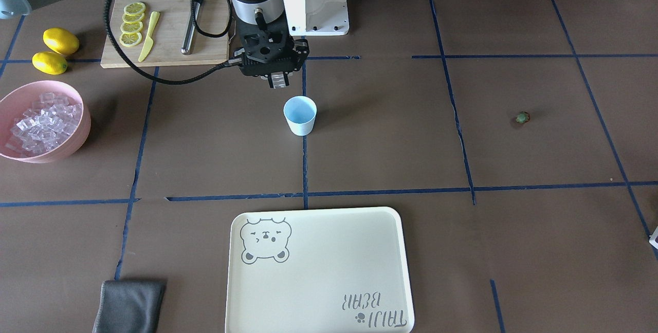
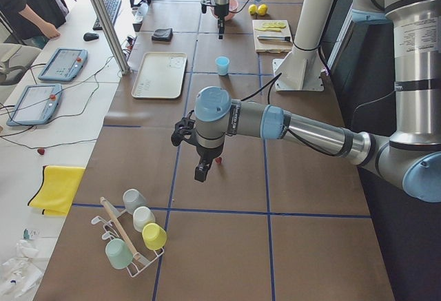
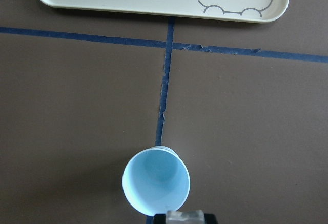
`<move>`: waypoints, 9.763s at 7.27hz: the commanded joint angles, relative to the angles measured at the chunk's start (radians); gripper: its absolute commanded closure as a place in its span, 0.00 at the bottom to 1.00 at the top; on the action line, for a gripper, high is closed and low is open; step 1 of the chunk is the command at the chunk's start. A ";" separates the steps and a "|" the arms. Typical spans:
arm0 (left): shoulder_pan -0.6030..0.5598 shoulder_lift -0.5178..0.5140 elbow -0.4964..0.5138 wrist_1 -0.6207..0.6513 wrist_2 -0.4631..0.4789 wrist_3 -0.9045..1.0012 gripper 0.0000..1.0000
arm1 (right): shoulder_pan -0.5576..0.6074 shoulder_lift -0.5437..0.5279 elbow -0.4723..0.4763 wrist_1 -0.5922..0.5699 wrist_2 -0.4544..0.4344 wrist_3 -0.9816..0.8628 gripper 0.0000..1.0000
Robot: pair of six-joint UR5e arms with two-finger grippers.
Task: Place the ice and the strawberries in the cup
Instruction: 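Carry the ice cube with the right gripper over the light-blue cup, then open the right gripper to drop the ice cube into the cup, then move the right gripper back toward the pink bowl, then lower the right gripper into the bowl and grasp another ice cube, then carry the ice cube with the right gripper over the cup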
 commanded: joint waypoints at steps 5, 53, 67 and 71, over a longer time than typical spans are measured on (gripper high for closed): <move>0.000 0.001 -0.006 0.002 0.000 0.000 0.00 | -0.073 0.012 -0.159 0.110 -0.039 0.009 1.00; 0.000 0.006 -0.015 -0.001 -0.005 0.000 0.00 | 0.418 -0.963 0.063 0.597 0.254 -0.844 0.25; 0.000 0.006 -0.017 -0.004 -0.005 0.000 0.00 | 0.204 -0.358 0.314 0.031 0.164 -0.077 1.00; 0.000 0.006 -0.031 0.004 -0.005 0.000 0.00 | -0.046 0.044 -0.035 -0.011 -0.080 0.217 1.00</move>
